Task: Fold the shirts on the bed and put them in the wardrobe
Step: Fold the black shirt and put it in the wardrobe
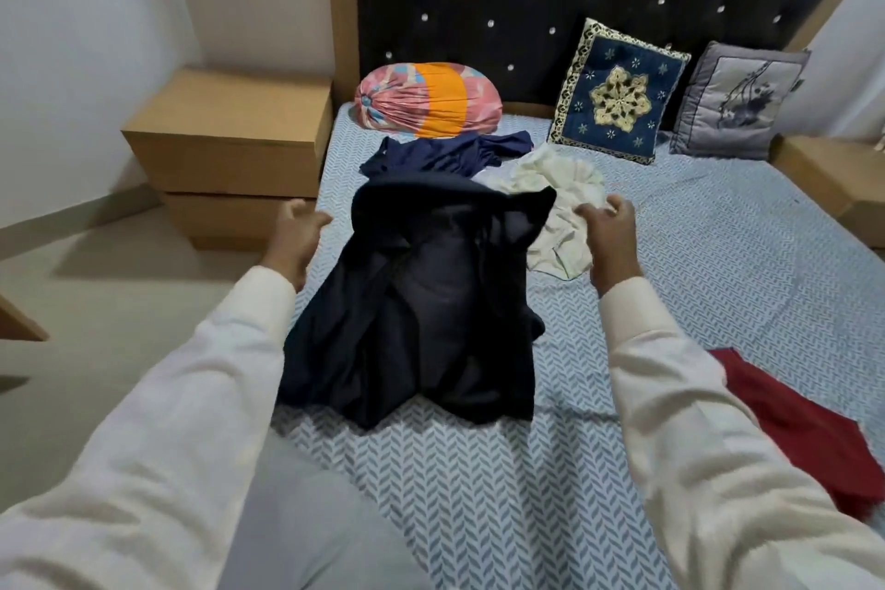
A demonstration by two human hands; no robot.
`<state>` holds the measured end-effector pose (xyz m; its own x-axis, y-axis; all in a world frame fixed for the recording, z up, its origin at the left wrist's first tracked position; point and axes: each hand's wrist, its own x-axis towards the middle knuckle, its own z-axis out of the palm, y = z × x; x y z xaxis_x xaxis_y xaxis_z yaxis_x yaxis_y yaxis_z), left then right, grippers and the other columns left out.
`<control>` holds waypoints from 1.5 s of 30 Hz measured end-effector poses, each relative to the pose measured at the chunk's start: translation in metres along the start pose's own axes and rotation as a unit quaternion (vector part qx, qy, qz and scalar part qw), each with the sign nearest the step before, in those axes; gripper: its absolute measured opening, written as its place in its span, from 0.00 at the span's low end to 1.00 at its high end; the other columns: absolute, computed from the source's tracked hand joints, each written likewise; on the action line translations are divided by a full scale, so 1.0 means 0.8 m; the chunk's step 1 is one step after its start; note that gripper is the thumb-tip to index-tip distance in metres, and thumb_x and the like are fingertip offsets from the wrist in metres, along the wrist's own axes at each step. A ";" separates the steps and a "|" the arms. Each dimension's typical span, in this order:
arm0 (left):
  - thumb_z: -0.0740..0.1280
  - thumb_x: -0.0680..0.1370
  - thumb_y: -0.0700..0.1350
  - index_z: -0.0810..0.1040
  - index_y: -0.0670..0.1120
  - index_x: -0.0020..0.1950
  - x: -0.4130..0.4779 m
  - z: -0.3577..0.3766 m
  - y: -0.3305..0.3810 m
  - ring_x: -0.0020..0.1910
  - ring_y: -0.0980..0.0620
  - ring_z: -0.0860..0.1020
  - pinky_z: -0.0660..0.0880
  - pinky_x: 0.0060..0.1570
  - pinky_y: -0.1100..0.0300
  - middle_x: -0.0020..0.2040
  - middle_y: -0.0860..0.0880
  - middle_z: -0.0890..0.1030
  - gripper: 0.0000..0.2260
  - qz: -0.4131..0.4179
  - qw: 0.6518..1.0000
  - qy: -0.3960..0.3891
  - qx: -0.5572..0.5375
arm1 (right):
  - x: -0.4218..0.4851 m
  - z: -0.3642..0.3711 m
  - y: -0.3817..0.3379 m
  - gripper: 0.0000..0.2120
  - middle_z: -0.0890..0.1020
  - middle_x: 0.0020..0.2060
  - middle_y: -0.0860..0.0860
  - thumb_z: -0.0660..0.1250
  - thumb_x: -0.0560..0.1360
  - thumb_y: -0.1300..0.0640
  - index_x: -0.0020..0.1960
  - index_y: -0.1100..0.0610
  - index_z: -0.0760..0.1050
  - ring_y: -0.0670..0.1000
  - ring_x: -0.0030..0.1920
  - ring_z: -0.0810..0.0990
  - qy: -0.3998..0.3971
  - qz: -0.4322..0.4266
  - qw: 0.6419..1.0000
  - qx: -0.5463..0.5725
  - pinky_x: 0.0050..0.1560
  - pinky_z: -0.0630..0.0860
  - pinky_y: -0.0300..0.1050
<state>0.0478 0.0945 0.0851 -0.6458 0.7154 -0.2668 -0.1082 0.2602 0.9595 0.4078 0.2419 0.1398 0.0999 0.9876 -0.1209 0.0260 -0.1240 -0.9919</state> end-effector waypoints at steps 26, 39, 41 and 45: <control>0.65 0.77 0.60 0.69 0.47 0.67 -0.095 -0.002 -0.227 0.62 0.41 0.72 0.74 0.56 0.47 0.63 0.44 0.74 0.24 0.085 0.831 -0.097 0.542 | -0.038 -0.093 0.200 0.39 0.73 0.49 0.55 0.74 0.67 0.53 0.73 0.58 0.62 0.51 0.42 0.77 0.115 0.238 0.963 0.053 0.37 0.78 0.42; 0.62 0.77 0.41 0.74 0.43 0.59 -0.097 -0.029 -0.234 0.57 0.40 0.76 0.71 0.56 0.50 0.58 0.41 0.78 0.11 -0.022 0.802 0.056 0.595 | -0.099 0.031 0.274 0.20 0.63 0.35 0.52 0.71 0.71 0.51 0.35 0.49 0.58 0.51 0.37 0.61 -0.048 0.170 0.983 -0.038 0.41 0.64 0.48; 0.61 0.76 0.40 0.76 0.45 0.56 -0.097 -0.030 -0.235 0.58 0.40 0.73 0.70 0.57 0.49 0.57 0.42 0.77 0.10 -0.008 0.804 0.054 0.593 | -0.102 0.039 0.247 0.17 0.62 0.34 0.51 0.67 0.69 0.53 0.35 0.48 0.58 0.51 0.38 0.61 -0.014 0.118 0.993 0.024 0.40 0.63 0.50; 0.64 0.78 0.54 0.72 0.47 0.61 -0.095 -0.027 -0.240 0.61 0.40 0.69 0.70 0.58 0.47 0.62 0.42 0.71 0.16 0.035 0.827 -0.004 0.561 | -0.089 0.029 0.177 0.17 0.67 0.31 0.47 0.70 0.73 0.58 0.35 0.51 0.62 0.48 0.33 0.64 0.084 -0.051 0.994 -0.050 0.42 0.67 0.46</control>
<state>0.1015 -0.0236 -0.0769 -0.6144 0.7580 -0.2189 0.7023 0.6519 0.2860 0.3811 0.1561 0.0073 0.2553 0.9669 -0.0041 0.1417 -0.0416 -0.9890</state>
